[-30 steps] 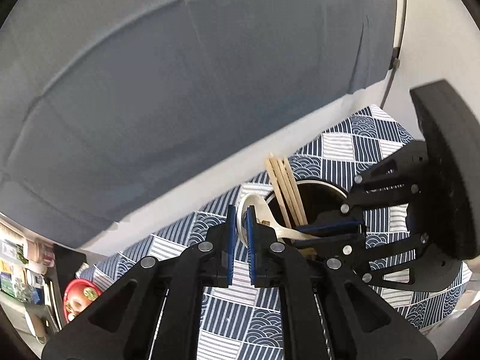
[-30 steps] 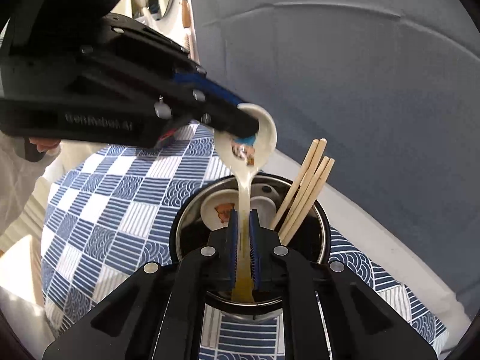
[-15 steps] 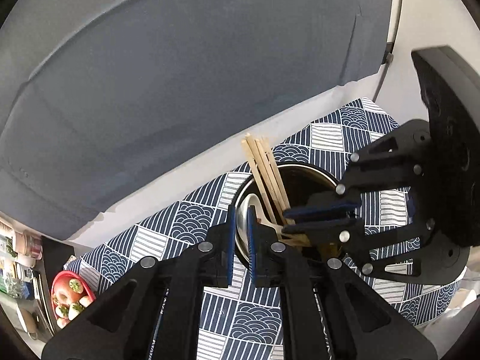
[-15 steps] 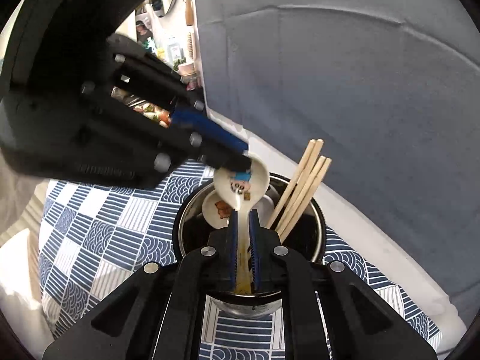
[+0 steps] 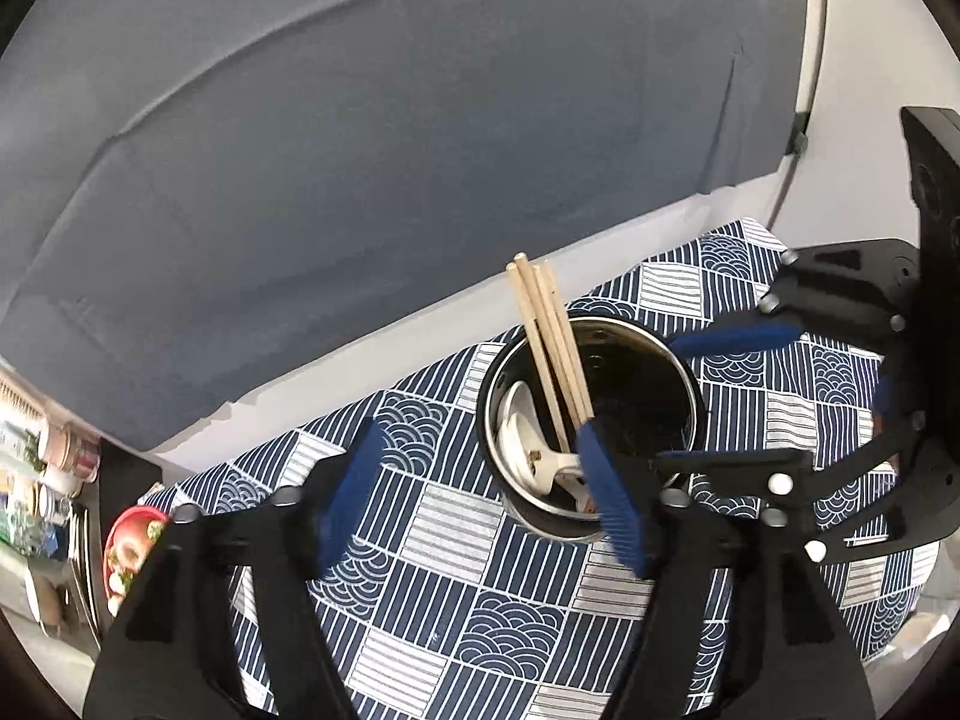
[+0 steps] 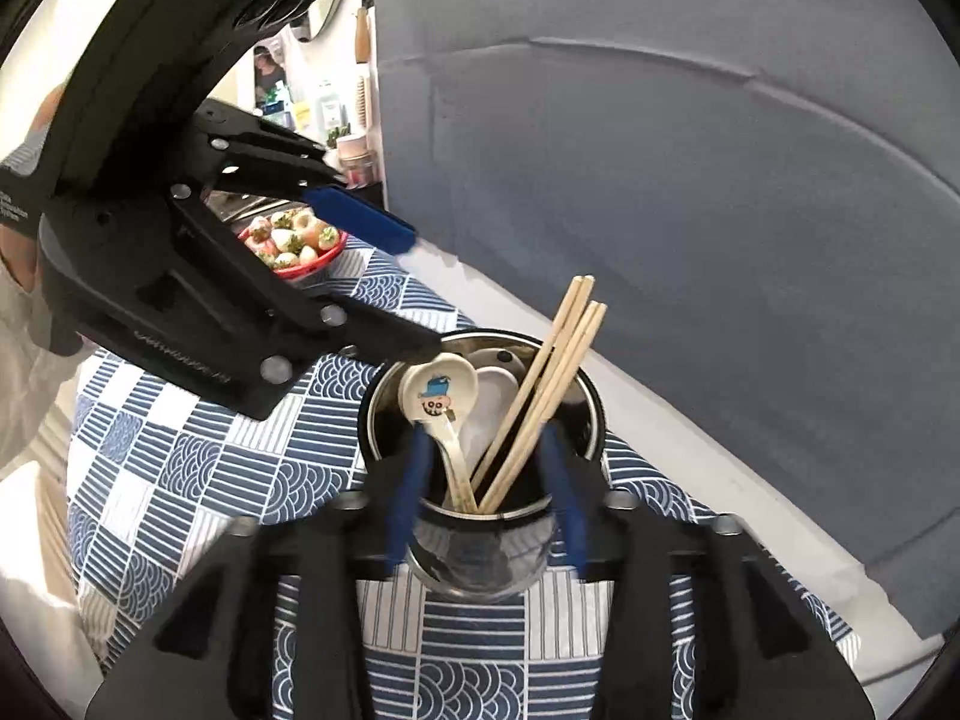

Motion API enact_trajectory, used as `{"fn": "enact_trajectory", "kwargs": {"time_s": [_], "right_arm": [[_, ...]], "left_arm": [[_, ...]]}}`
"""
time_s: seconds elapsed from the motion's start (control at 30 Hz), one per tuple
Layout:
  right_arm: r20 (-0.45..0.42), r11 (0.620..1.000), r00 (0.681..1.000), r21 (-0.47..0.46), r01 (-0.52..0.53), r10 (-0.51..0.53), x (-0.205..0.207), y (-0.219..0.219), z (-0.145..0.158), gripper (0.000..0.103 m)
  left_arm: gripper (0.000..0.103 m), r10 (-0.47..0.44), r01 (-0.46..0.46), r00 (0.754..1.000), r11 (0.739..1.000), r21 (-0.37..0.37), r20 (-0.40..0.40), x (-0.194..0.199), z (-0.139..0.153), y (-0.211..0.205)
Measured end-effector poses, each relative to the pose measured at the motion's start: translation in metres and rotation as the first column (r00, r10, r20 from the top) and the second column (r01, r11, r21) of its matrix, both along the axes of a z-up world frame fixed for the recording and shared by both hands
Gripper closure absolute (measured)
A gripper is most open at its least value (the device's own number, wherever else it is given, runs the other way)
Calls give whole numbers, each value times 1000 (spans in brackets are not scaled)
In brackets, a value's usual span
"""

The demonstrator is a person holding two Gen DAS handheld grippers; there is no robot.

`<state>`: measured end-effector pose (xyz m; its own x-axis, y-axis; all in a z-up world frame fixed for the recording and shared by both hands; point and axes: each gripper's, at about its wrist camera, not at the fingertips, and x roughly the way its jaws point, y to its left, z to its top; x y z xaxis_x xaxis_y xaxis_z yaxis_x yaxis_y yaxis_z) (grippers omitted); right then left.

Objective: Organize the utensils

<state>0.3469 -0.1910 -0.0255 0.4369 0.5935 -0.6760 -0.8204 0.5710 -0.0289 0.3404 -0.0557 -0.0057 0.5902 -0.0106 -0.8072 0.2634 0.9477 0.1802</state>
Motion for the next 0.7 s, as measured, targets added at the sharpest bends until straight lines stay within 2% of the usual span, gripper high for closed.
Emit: {"fn": "enact_trajectory", "kwargs": {"time_s": [0.03,0.07,0.13,0.2,0.3,0.53,0.7], "right_arm": [[9,1000,1000,-5,10,-10,-2,-1,1,49],[29,1000,999,-15,27,-26,-8,-2,2,40],[53,999,998,-27,44,-43,-16,-4,5,33],[95,996,992,-37,81,-77,-28,-7,9,17],[127,991,984,-42,129,-123,-42,-11,14,15],[91,964,960,8,264,-264,-67,-41,26,12],[64,952,950,36,305,-307,-86,-60,30,10]], "left_arm": [[23,10,-10,1000,1000,3,12,-3,0,1],[19,20,-21,1000,1000,5,23,-7,1,1],[17,45,-45,998,999,-9,42,-18,1,5],[12,67,-66,996,998,-19,60,-26,2,9],[11,96,-94,992,995,-36,75,-42,2,14],[8,142,-135,980,989,-56,142,-85,2,17],[8,148,-138,970,988,-64,194,-120,9,8]]}}
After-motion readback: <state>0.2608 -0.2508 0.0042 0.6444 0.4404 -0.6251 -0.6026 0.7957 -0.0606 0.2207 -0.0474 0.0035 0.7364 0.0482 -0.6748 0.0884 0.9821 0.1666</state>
